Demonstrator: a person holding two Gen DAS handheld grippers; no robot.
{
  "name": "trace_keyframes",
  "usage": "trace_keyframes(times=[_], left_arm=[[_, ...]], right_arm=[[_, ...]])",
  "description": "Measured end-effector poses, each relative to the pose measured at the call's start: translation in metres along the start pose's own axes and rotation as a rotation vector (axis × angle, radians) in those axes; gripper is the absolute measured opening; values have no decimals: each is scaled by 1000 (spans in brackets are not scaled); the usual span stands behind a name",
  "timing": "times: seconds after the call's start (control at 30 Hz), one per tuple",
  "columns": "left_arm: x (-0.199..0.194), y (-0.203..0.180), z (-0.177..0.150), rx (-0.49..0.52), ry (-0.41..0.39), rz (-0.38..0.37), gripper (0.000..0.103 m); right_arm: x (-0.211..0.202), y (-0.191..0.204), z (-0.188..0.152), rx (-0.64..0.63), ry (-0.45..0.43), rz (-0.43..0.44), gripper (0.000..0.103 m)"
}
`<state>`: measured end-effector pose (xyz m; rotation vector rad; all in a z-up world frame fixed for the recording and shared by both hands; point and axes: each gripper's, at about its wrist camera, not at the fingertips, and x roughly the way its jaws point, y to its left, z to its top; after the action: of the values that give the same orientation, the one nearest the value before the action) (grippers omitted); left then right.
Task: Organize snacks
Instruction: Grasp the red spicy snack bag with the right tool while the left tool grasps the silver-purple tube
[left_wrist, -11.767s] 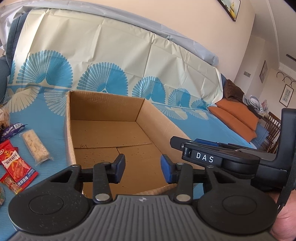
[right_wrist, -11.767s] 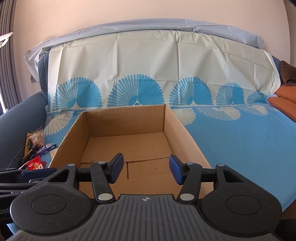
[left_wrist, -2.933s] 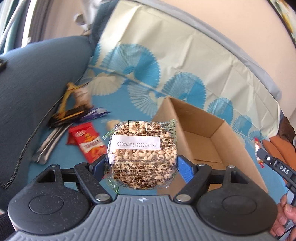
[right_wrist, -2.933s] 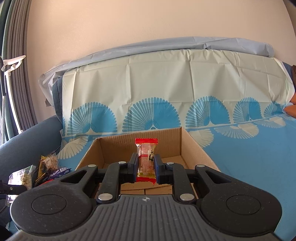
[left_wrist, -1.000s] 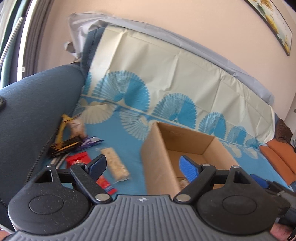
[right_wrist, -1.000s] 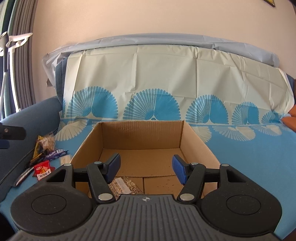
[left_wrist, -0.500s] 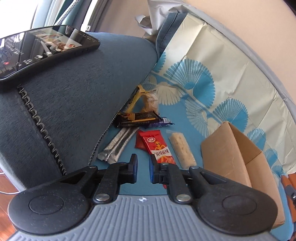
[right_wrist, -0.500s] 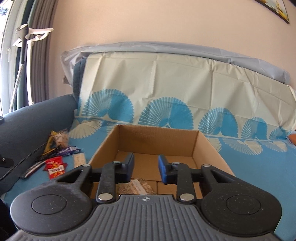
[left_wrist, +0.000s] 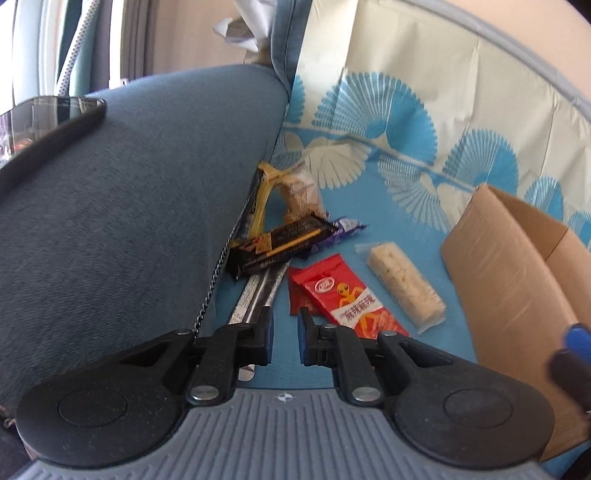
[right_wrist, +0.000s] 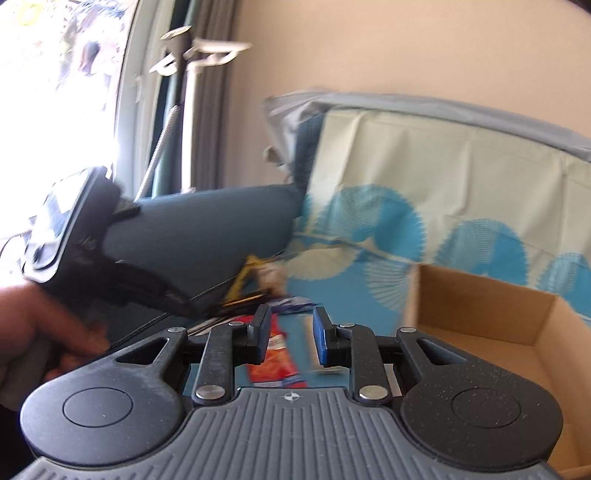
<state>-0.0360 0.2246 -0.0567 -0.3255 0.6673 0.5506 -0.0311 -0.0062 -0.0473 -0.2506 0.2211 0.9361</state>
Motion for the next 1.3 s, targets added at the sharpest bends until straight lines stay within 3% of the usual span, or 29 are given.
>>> trace_keyframes(times=[0.03,0.2,0.3,0.37,0.67,0.73,0.8,0.87,1.07,1.3], left_arm=[[3,0,0,3,10,5,14],[20,1,3,22,52,55,16],[29,-7,3,83,65,87,19],[38,-8,4,91,88,117,29],[73,-20,4,165,155,225,33],[78,-22,4,171,150,238,33],[80,-22,3,171,146,247,33],[81,-21,3,167,144,246,29],[72,-13,5,119,138,175,12],[47,0,2,38,179,-12,7]], right_arm=[[11,7,-2,-11,17,4,28],[73,16,-16,12,112,2,61],[108,13,-27,20,158,-3,68],[126,9,-33,21,188,-4,76],[171,2,-44,4,254,63,90],[173,7,-46,-25,261,74,90],[173,8,-46,-31,272,112,69],[171,8,-47,-28,286,133,55],[151,11,-44,-66,297,120,45],[116,19,-38,-56,353,78,44]])
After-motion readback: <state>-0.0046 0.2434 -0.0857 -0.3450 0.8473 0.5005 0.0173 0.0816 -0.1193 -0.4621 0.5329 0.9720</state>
